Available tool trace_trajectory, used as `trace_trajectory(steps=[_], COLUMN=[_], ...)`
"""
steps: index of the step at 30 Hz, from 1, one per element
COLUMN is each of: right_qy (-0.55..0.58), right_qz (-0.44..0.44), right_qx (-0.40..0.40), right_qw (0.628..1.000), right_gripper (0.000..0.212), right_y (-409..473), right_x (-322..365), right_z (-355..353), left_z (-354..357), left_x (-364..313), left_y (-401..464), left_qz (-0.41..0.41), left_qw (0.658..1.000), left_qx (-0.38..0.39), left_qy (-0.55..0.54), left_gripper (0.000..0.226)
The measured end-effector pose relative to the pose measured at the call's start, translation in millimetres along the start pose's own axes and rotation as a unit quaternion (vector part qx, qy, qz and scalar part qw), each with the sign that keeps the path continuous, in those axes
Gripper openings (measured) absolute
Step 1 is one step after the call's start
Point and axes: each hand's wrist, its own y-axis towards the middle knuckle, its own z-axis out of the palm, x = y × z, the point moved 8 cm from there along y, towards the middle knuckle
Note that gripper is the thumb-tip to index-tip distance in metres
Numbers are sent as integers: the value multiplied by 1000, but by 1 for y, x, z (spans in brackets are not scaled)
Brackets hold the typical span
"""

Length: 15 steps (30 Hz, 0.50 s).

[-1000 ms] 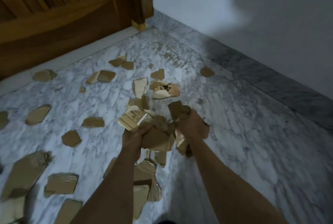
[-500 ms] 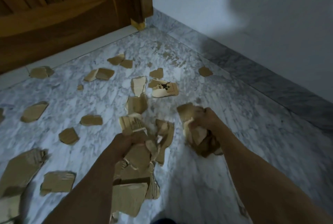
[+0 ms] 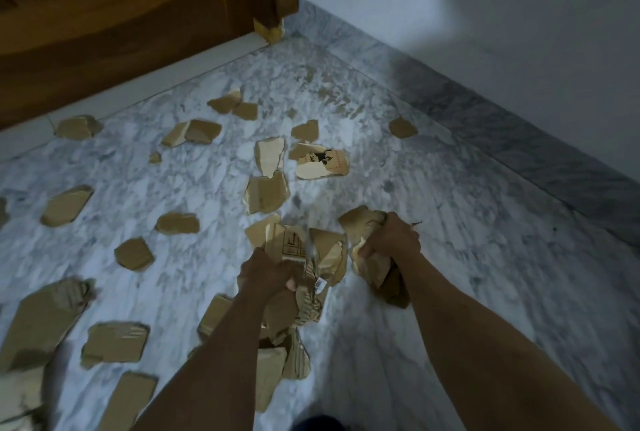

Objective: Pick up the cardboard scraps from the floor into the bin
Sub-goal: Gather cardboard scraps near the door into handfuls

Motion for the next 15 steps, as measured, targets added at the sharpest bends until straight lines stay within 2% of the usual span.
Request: trace_trajectory(steps=[3, 7, 9, 11, 12, 15], right_qy=[36, 127, 160, 176, 122, -10], right_qz=[-13, -57, -65, -77, -88, -83], right_qx=[4, 73, 112, 146, 158, 175], right_qw=[999, 987, 979, 970, 976, 981], right_gripper=[100, 72, 59, 52, 61, 123], right_y=[0, -15, -30, -41, -44, -51], right_x=[10, 40, 51, 61, 67, 70], right_z=[-16, -36, -33, -14, 0, 50], left_z=[-6, -28, -47, -60, -62, -54], left_x=[2, 4, 8, 17, 20, 44], left_y=[-2, -5, -10, -21, -28, -50], left_qz=[4, 39, 38, 46, 59, 78], left_qw=[999, 986, 978, 971, 969, 975], left_qx=[38, 79, 95, 123, 143, 199], left_qy=[-25, -140, -184, -200, -193, -62], left_gripper=[74, 9, 18, 44, 47, 56])
